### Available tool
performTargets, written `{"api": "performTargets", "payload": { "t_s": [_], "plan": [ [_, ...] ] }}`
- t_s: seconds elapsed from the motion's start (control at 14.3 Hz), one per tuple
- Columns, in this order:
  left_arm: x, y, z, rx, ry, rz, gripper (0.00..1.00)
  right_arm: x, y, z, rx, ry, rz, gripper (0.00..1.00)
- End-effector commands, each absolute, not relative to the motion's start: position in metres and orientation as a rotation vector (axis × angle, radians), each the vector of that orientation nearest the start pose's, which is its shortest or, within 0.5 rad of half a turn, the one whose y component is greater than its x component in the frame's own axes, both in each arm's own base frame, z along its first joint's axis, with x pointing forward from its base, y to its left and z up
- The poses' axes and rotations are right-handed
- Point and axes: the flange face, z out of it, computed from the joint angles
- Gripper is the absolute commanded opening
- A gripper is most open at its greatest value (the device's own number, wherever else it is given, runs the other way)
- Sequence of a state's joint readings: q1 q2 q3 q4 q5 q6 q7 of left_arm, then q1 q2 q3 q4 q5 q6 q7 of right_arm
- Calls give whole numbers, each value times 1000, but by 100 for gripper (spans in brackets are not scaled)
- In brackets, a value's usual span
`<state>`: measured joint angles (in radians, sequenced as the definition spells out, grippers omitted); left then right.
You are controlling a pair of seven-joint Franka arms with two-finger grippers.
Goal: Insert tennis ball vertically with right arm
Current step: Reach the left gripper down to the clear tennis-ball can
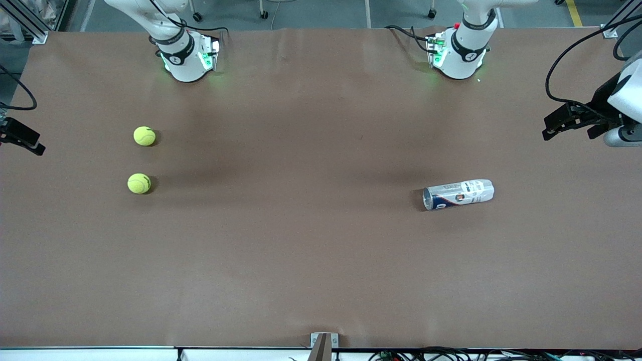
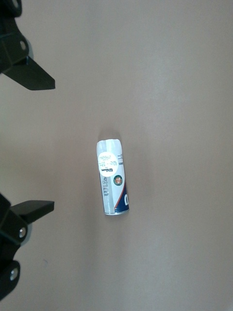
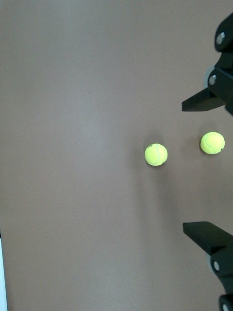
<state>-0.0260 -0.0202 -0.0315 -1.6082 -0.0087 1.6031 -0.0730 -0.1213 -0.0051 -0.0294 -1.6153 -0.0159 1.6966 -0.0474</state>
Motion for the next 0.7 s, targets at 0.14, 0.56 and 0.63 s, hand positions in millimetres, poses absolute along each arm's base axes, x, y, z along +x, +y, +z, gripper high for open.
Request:
{"api": "performTargets", "payload": {
  "t_s": [0.14, 0.56, 0.63],
  "plan": [
    [552, -32, 625, -3151, -22, -30, 100, 550, -85, 620, -3146, 157, -146, 100],
    [579, -43, 565, -3145, 78, 99, 100, 552, -85, 620, -3146, 159, -149, 100],
    [584, -48, 553, -3145, 143, 116, 100, 552, -84, 622, -3146, 157, -154, 100]
  ]
}}
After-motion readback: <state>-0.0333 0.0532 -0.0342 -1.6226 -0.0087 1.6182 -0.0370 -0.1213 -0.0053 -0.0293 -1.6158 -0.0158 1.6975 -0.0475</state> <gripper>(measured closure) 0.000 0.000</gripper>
